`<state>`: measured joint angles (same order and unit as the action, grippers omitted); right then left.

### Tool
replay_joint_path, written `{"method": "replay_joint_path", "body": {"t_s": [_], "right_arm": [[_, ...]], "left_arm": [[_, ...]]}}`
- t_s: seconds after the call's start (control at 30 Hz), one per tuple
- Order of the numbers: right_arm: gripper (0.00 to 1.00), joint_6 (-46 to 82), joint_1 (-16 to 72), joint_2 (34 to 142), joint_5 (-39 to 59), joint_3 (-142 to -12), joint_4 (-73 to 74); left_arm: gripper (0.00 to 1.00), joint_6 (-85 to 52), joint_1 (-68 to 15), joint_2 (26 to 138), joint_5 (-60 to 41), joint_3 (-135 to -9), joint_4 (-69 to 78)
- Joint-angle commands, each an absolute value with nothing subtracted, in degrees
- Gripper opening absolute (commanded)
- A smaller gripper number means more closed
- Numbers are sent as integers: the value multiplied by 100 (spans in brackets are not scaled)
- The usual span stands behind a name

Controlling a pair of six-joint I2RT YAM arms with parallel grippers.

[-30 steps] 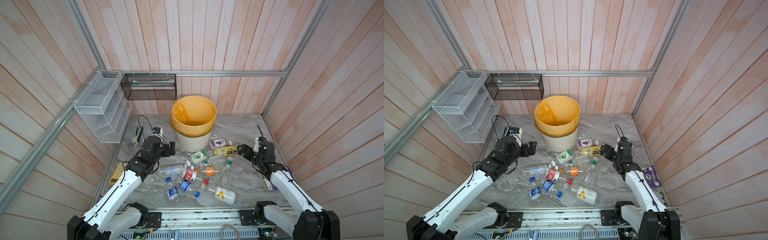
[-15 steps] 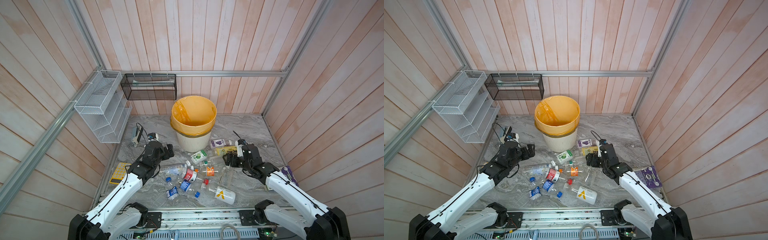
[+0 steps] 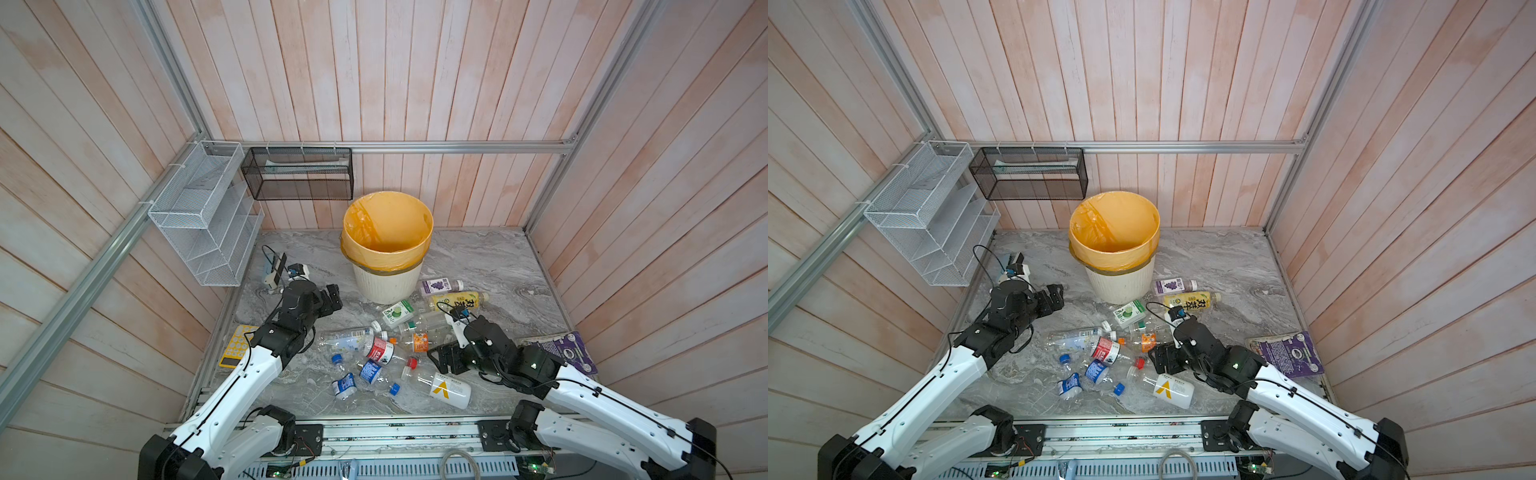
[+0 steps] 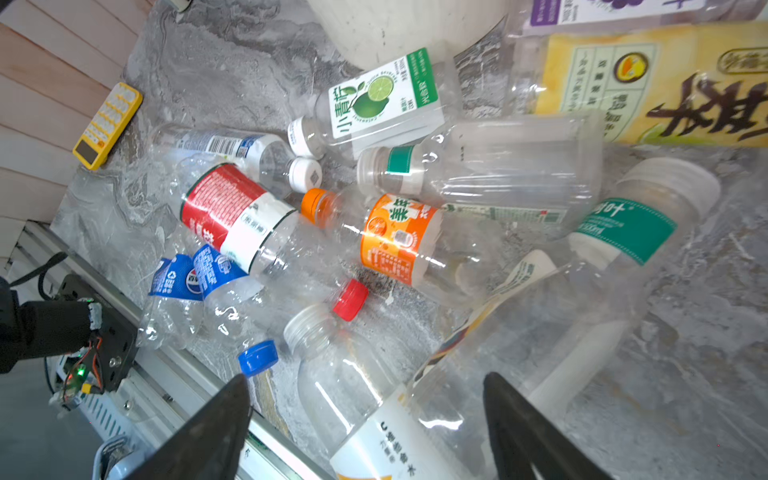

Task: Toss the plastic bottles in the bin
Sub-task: 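Lower the right gripper onto the vitamin C bottle near the robot and grasp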

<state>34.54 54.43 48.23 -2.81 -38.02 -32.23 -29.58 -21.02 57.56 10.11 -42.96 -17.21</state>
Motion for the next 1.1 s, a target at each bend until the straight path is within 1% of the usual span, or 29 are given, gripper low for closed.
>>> {"method": "replay_joint_path", "body": {"t_s": [0.0,0.23,0.3,0.47,0.63,1.07], "right_arm": [[88,3954,5930,4959,-582,-3676,-3608],[90,4258,6600,5149,-785,-3529,-3870],[90,4271,6670,5230,-884,-3476,-3943],[90,4222,6755,5464,-786,-3339,-3867],[88,4130,6853,5708,-748,-3271,-3803],[86,4103,7480,6512,-925,-3462,-3676]], "left_arm": [[100,-2881,-2074,5818,799,-4482,-1795],[100,-2998,-2074,5823,646,-4396,-1741],[100,-3013,-2075,5818,629,-4387,-1748],[100,-3015,-2071,5818,589,-4398,-1769],[100,-3015,-2074,5801,581,-4388,-1801],[100,-3033,-2074,5758,580,-4283,-1860]]}}
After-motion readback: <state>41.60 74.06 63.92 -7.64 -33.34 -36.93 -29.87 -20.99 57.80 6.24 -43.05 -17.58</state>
